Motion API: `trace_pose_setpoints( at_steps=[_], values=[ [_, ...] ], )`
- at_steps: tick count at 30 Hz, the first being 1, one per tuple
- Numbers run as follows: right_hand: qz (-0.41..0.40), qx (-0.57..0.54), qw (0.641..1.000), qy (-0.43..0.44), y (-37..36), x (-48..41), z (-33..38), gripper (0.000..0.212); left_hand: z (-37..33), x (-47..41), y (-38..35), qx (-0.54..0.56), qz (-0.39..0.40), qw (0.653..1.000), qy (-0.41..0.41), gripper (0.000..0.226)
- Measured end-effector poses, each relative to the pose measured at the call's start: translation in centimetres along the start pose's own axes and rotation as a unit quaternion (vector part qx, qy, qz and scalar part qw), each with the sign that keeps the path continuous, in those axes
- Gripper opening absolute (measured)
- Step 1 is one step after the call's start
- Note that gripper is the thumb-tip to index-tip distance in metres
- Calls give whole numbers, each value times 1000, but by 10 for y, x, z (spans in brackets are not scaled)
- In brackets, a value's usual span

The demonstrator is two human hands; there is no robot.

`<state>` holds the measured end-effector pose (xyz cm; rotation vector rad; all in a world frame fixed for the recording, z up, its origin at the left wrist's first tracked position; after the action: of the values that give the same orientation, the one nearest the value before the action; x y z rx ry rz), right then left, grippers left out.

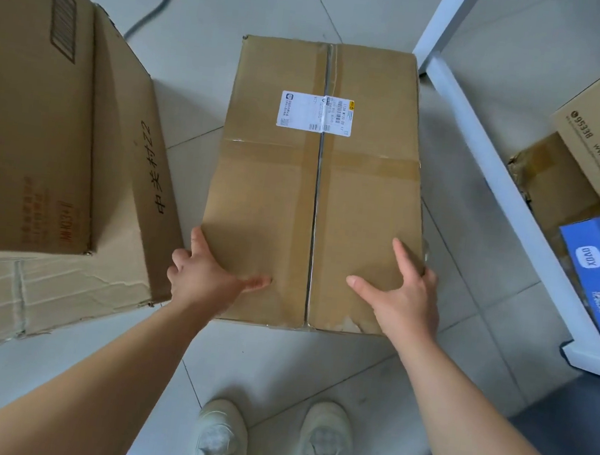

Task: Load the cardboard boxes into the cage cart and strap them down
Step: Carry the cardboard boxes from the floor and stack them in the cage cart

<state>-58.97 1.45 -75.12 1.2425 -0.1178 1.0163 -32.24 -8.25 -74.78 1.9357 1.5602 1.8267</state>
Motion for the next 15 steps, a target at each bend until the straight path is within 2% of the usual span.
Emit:
trace_pose_setpoints(
  at_steps=[7,15],
  values=[
    [-1,9,1000,-24,90,65,48,80,-46,72,81,-47,1,999,-10,123],
    [19,9,1000,-13,185,176,111,76,-67,187,190,-47,6,999,-15,123]
  ],
)
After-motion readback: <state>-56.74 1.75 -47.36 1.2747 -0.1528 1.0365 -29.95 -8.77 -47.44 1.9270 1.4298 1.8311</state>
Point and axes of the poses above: each hand's wrist, its own x-axis away from the middle knuckle, its own y-axis out of the back of the hand, z = x × y, the point moved 4 cm from there along -x, towards the middle knuckle, and after that the axes turned 1 degree about y, right-handed, at the moved point
